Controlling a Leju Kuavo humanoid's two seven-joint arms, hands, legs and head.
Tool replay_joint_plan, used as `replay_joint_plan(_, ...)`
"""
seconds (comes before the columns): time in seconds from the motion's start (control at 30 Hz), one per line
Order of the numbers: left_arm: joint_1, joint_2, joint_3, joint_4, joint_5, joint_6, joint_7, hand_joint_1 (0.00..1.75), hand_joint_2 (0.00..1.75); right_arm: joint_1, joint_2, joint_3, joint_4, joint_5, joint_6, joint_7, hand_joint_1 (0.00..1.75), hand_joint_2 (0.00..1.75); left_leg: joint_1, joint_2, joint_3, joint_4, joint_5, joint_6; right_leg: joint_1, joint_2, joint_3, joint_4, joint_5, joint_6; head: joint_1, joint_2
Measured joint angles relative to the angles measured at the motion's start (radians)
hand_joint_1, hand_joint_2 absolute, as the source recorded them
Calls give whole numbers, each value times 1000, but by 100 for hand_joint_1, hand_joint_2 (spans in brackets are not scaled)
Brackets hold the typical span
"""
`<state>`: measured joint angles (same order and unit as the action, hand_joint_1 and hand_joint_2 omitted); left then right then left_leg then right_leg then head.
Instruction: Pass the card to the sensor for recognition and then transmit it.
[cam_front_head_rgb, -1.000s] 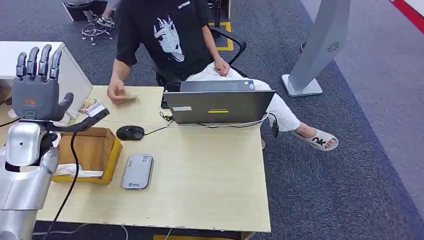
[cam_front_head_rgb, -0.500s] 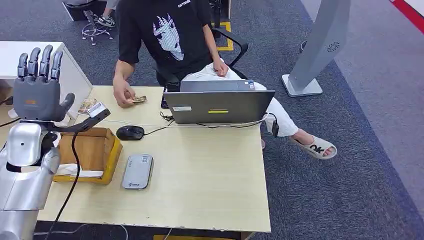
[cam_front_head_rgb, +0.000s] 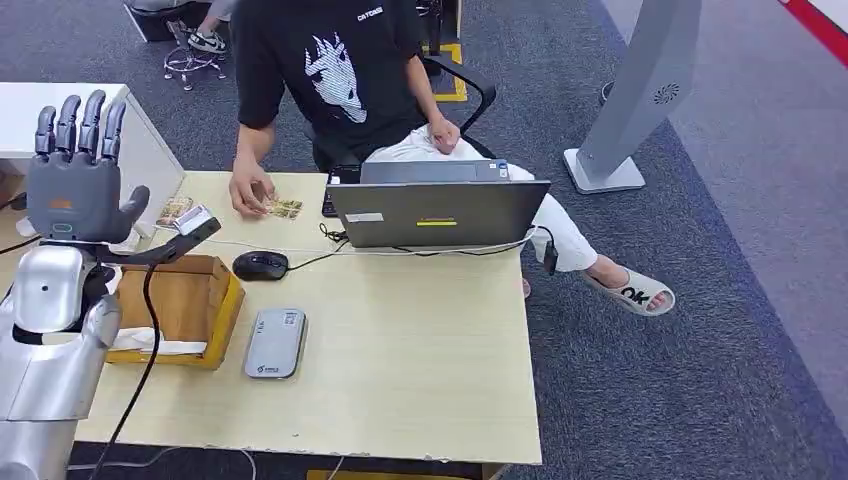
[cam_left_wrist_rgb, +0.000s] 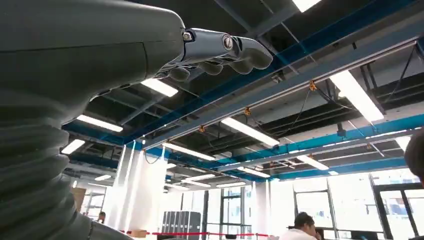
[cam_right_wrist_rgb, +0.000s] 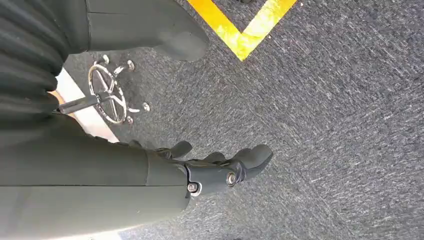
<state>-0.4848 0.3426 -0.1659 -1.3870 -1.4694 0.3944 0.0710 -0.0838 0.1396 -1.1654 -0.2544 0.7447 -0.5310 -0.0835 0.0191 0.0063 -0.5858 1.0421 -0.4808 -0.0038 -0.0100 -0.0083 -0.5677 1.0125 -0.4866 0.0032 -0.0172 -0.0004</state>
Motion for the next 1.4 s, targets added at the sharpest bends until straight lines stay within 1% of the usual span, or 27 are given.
replay_joint_plan(0.77,1,0,0,0,3,-2,0,0,175,-1,0,0,0,0,-1,0,0,175,0,0,-3,-1,0,0,0,0,2,1,0,0,0,0)
replay_joint_plan(0.8,45,-4,5,-18,40,-31,-18,0,175,0,1,-2,0,-14,-10,0,0,175,-1,1,-1,-1,0,0,0,1,3,0,0,0,3,0)
replay_joint_plan(0.83,154,-13,28,-132,129,-102,-55,0,175,-1,9,-15,0,-42,-33,3,0,175,-6,11,-3,-6,-8,-3,-5,10,7,0,-1,0,11,0)
replay_joint_plan(0.87,326,-20,61,-245,220,-124,-89,0,175,4,15,-29,-2,-58,-54,3,0,175,-10,26,10,-10,-14,2,-10,24,13,-2,-7,1,6,0)
replay_joint_plan(0.9,495,-31,80,-369,276,-78,-128,0,175,13,21,-43,-3,-66,-68,5,0,175,-15,38,26,-13,-22,1,-15,37,17,-3,-13,2,0,0)
replay_joint_plan(0.93,668,-47,79,-449,283,-21,-134,0,175,28,26,-54,-4,-66,-72,11,0,175,-14,45,35,-11,-27,4,-14,43,19,-2,-18,3,-13,0)
replay_joint_plan(0.97,780,-52,77,-496,281,7,-132,0,175,40,28,-61,-5,-66,-75,15,0,175,-10,42,34,-7,-27,5,-12,42,18,-1,-18,3,-17,0)
replay_joint_plan(1.0,859,-52,77,-556,290,16,-107,0,175,51,34,-69,-6,-67,-78,22,0,175,-8,32,27,-5,-27,5,-10,32,17,-2,-18,3,-11,0)
replay_joint_plan(1.03,906,-49,77,-602,297,9,-88,0,175,56,35,-76,-9,-64,-79,24,0,175,-8,22,24,-5,-27,5,-9,22,17,-3,-20,6,-8,0)
replay_joint_plan(1.07,940,-49,78,-641,305,-9,-73,0,175,55,37,-81,-10,-63,-79,24,0,175,-9,15,24,-5,-27,5,-9,15,18,-4,-22,6,-8,0)
replay_joint_plan(1.13,986,-49,79,-696,337,-54,-71,0,175,45,41,-87,-10,-63,-79,24,0,175,-8,10,24,-5,-27,5,-9,9,21,-4,-25,6,-7,0)
replay_joint_plan(1.2,1016,-49,83,-742,362,-71,-72,0,175,36,41,-95,-11,-65,-79,24,0,175,-8,8,24,-5,-27,6,-9,7,23,-4,-25,6,-6,0)
replay_joint_plan(1.27,1044,-49,97,-778,377,-73,-78,0,175,35,42,-103,-13,-69,-79,23,0,175,-8,8,25,-5,-27,6,-9,7,25,-4,-24,6,-6,0)
replay_joint_plan(1.4,1072,-52,139,-819,392,-92,-116,0,175,33,46,-113,-15,-72,-80,16,0,175,-8,7,25,-5,-25,6,-9,6,25,-3,-23,6,-7,0)
